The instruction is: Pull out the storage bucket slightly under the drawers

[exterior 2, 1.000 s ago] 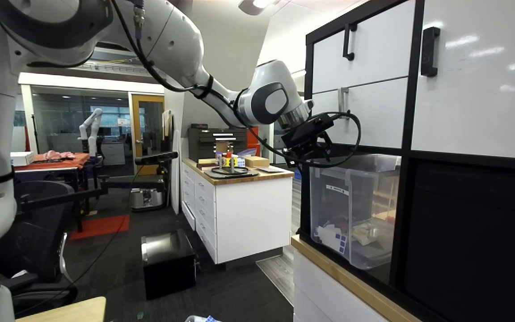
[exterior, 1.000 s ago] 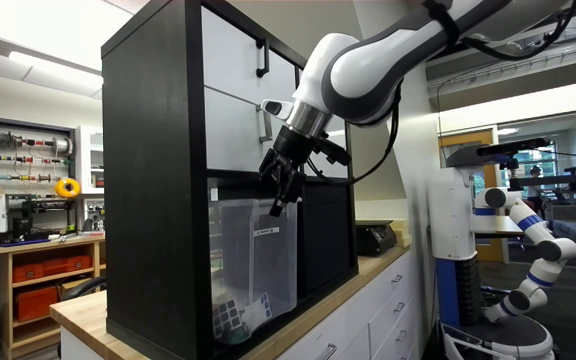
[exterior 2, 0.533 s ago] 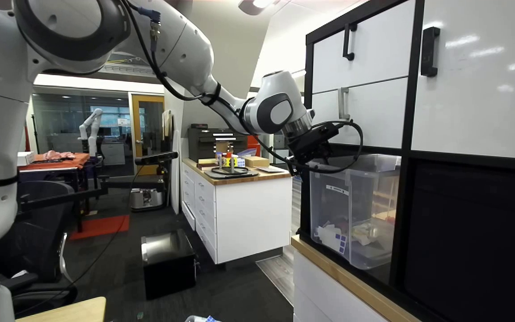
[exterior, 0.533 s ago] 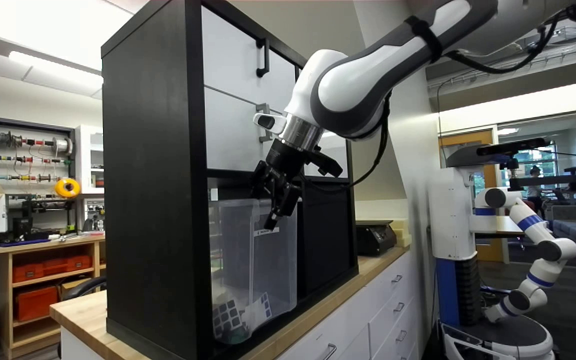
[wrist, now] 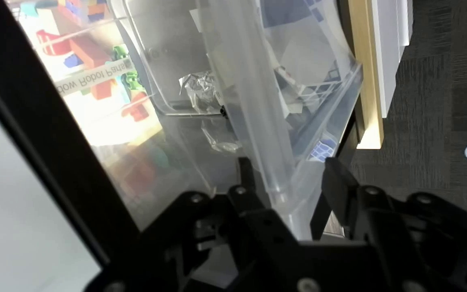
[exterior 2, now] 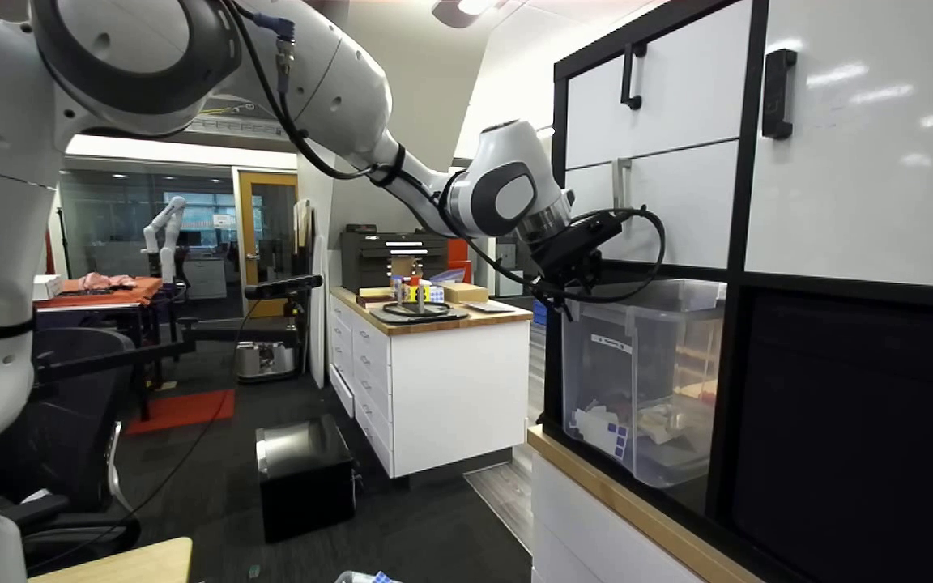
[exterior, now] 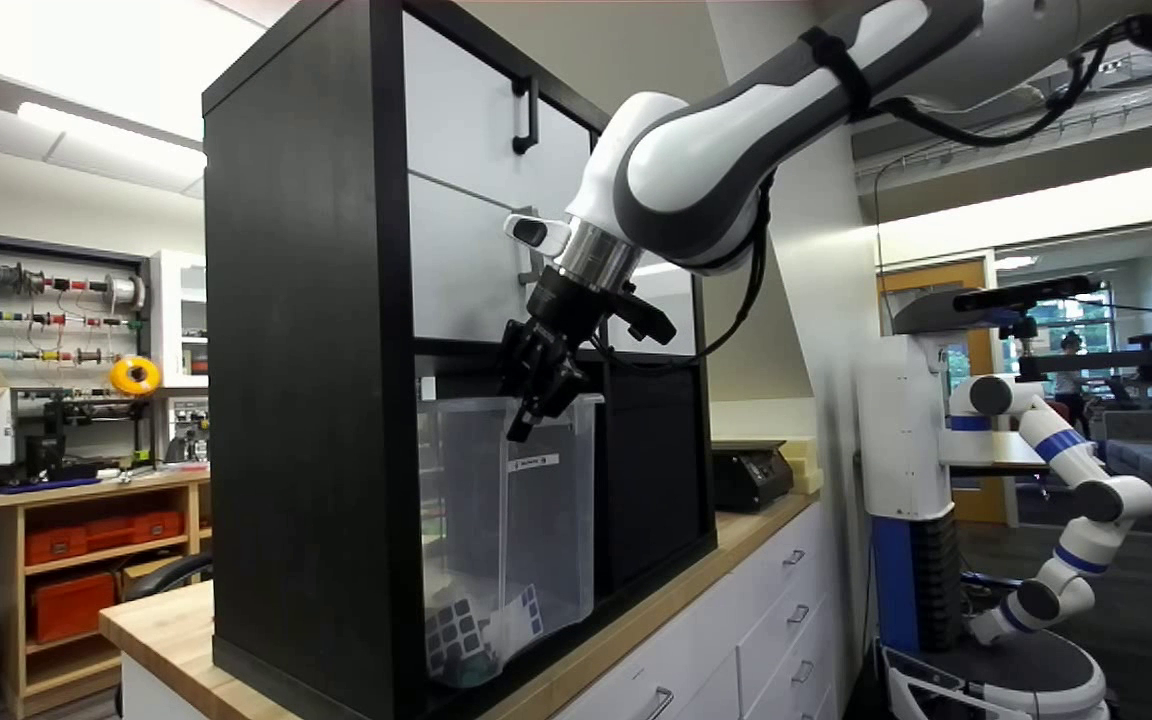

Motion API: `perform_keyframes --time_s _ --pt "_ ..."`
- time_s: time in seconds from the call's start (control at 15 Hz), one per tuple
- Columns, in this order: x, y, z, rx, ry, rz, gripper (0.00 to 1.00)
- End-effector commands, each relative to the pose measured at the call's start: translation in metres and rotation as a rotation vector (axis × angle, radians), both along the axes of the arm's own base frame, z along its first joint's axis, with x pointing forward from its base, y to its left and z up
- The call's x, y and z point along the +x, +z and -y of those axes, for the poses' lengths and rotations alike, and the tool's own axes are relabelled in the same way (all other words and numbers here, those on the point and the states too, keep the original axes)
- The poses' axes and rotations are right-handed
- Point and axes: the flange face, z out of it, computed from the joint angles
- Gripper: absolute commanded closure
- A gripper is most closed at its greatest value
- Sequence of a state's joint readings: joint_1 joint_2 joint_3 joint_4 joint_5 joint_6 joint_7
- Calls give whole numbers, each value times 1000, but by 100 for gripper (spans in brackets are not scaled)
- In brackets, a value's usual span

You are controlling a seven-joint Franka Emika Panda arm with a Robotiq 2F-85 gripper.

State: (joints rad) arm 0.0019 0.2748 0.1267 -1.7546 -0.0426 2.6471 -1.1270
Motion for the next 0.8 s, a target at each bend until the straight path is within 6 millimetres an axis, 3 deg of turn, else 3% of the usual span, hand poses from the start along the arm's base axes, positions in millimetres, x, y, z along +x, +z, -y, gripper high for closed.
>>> perform_keyframes --time_s 0.0,0.33,0.73 --pt "-5 7 6 6 11 20 79" --pt "-18 7 9 -3 5 12 79" --pt "-46 1 10 0 -1 2 79"
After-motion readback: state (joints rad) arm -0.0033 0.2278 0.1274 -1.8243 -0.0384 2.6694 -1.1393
